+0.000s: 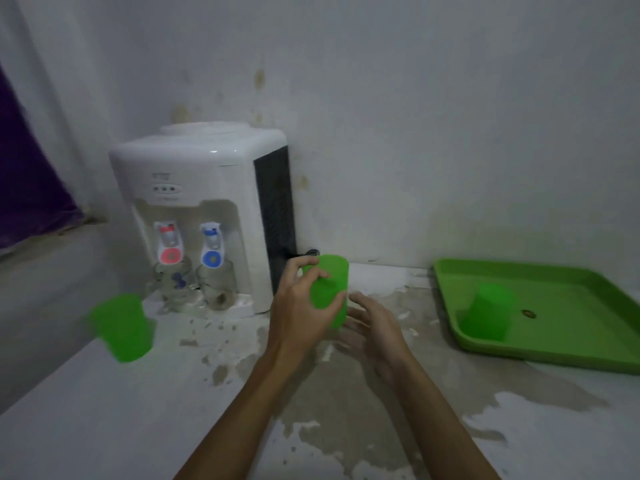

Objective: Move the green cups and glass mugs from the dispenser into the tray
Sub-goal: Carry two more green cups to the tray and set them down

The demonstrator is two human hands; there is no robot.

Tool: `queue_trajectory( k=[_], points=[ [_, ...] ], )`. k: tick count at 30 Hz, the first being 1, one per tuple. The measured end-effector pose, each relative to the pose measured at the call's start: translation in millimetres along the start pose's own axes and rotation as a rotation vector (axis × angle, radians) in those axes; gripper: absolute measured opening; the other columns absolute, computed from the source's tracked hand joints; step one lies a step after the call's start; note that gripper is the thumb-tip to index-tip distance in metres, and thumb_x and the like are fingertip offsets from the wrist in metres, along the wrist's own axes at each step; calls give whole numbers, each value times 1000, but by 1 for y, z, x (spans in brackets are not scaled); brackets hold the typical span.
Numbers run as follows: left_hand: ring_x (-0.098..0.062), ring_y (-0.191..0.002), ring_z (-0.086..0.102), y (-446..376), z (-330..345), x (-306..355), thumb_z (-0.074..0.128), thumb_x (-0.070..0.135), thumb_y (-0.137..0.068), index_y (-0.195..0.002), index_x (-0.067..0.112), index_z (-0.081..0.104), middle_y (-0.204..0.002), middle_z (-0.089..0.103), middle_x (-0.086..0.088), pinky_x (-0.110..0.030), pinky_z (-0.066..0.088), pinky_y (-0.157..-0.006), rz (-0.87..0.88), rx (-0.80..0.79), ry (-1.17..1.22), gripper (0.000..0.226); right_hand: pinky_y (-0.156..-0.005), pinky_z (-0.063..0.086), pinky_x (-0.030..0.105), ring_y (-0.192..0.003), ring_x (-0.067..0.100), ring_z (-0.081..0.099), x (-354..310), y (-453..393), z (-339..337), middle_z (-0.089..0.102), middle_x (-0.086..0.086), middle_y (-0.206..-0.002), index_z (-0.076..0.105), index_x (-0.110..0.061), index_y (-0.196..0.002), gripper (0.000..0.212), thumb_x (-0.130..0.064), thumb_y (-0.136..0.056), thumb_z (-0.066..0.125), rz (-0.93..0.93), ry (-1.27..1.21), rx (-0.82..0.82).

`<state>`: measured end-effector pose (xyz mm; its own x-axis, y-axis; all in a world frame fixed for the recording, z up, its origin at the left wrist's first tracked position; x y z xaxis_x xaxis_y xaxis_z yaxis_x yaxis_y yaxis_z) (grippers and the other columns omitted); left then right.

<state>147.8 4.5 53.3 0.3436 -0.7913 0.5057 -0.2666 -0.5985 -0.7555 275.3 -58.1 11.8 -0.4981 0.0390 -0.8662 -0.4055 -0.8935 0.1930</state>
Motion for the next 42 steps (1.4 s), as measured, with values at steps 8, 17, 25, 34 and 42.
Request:
queue_trajectory(
  k=[8,17,25,34,42],
  points=[
    [-8,-112,61,-4,89,86,85,29,-72,-91,20,69,-118,60,5,-16,47,-90,85,-47,211,26,-73,58,40,-91,28,71,-58,33,-82,77,15,-102,68,-10,-111,30,-34,-101,52,63,-438,28],
    [-15,-114,63,20,160,168,86,24,-72,-90,18,71,-118,62,2,-29,53,-92,149,-174,360,24,-61,63,41,-90,36,67,-87,68,-159,69,24,-101,56,-7,-129,39,-34,-101,53,30,-732,147],
    [-3,-117,59,27,183,187,81,35,-77,-97,26,72,-123,60,9,-26,53,-89,198,-312,498,24,-112,45,46,-127,38,58,-96,74,-197,60,26,-130,63,-4,-112,38,-38,-100,55,-12,-854,303],
    [-8,-115,61,15,203,169,75,34,-88,-100,23,72,-115,62,7,-36,56,-87,172,-336,544,17,-67,57,36,-93,24,70,-120,72,-231,72,10,-115,62,-15,-132,45,-38,-94,68,-250,-621,682],
    [-15,-116,62,12,218,146,76,24,-87,-107,25,74,-123,64,4,-34,51,-97,102,-379,317,21,-110,49,48,-130,22,59,-134,62,-246,64,5,-140,64,-17,-137,48,-23,-90,76,-727,41,1052]
  ],
)
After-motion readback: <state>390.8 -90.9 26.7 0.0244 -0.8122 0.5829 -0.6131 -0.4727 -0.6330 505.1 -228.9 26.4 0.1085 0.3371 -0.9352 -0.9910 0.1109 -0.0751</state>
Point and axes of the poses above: each hand's wrist, its own y-axis away from the middle knuckle, its own z-axis out of the palm, x = y × z, the point moved 1 cm from there along -y, towards the middle knuckle
